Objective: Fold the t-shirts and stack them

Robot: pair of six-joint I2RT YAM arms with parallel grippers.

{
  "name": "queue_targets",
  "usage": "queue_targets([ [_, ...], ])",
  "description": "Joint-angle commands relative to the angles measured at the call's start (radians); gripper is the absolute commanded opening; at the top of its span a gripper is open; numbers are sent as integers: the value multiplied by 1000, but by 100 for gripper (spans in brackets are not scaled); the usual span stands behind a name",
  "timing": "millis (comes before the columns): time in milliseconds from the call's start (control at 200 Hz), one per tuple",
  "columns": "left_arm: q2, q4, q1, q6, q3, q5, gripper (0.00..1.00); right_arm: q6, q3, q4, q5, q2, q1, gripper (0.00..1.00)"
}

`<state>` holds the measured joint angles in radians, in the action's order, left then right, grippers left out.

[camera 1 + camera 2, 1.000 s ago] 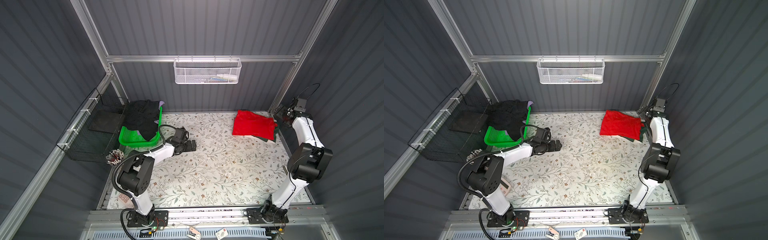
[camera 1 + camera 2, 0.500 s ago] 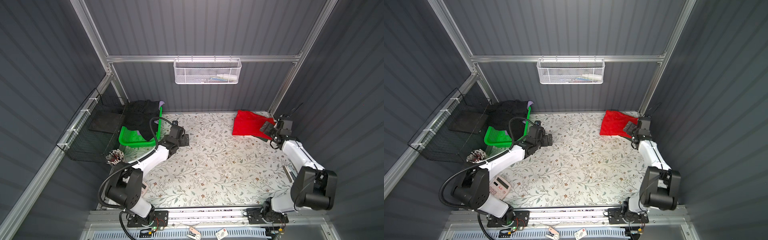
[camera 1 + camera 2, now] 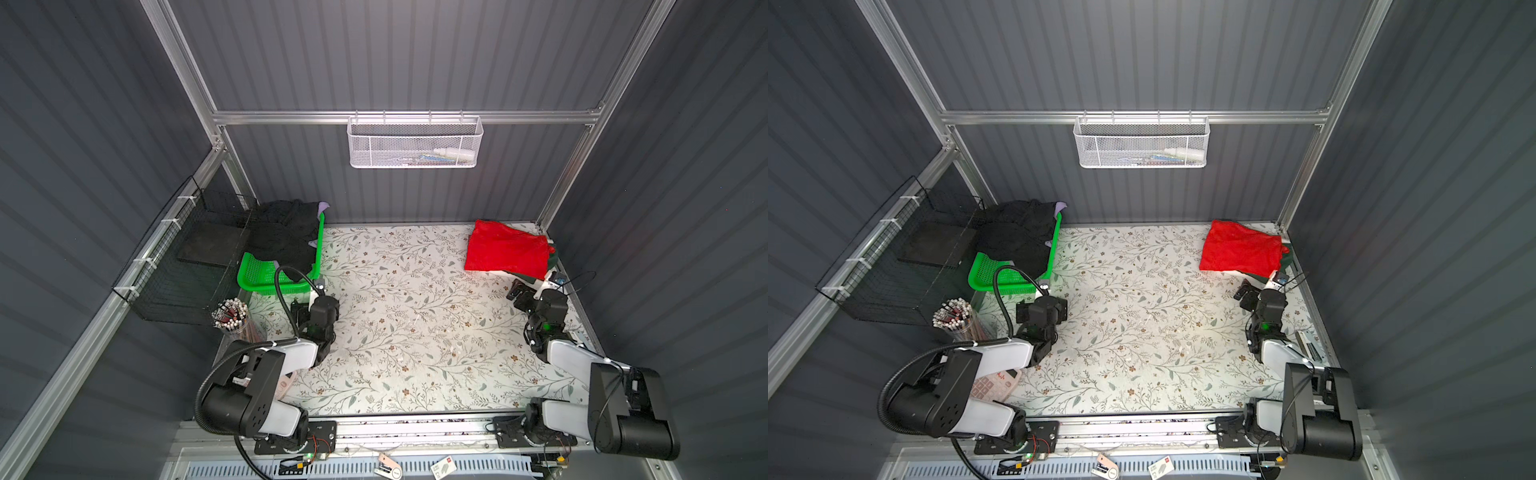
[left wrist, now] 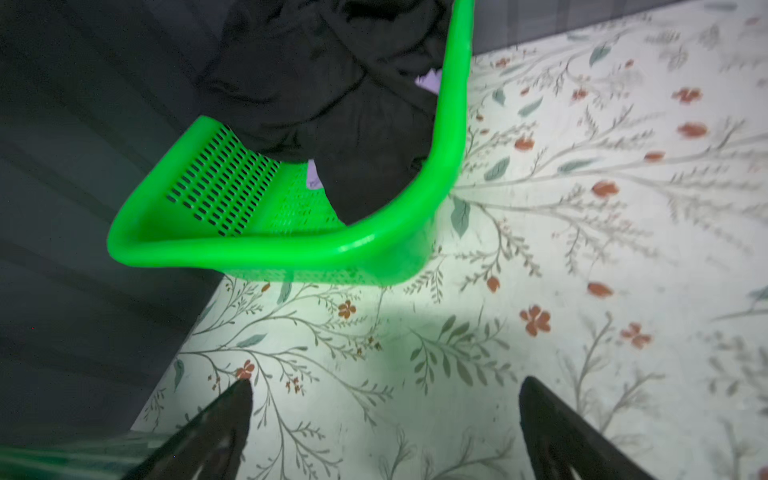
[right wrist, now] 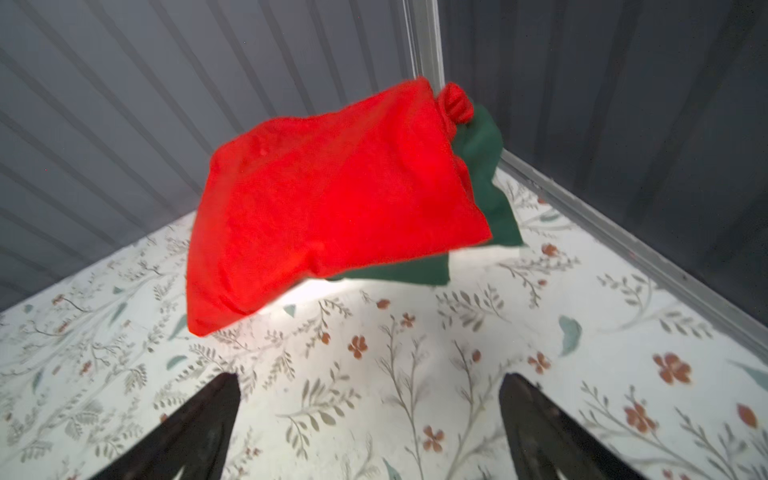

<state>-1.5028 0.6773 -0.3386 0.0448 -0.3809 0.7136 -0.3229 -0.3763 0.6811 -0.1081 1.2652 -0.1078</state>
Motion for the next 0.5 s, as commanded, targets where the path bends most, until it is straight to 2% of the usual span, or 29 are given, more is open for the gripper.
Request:
queue_targets([
  [0,-75,235,15,95,-30,-45,100,87,-29,43,-25,-44,14,99],
  [60,-100,240,21,108,-47,-78,100,155,-23,10,-118,-56,21,99],
  [110,-123,278,33,107,-42,-117,100,107,-30,-36,-199,-62,8,99],
  [205,-181,378,67,104,-34,-150,100,95,-25,-33,-131,-51,-18,99],
  [280,-158,274,106,57,-55,-208,100,123,-24,-40,-70,-31,-11,99],
  [350,-169,294,138,38,-51,-258,100,138,36,91,-75,20,-1,99],
  [425,-172,294,176,7,-39,-326,100,142,107,314,-92,100,5,99],
  [495,-232,415,194,15,-24,-342,100,158,97,272,-81,88,18,99],
])
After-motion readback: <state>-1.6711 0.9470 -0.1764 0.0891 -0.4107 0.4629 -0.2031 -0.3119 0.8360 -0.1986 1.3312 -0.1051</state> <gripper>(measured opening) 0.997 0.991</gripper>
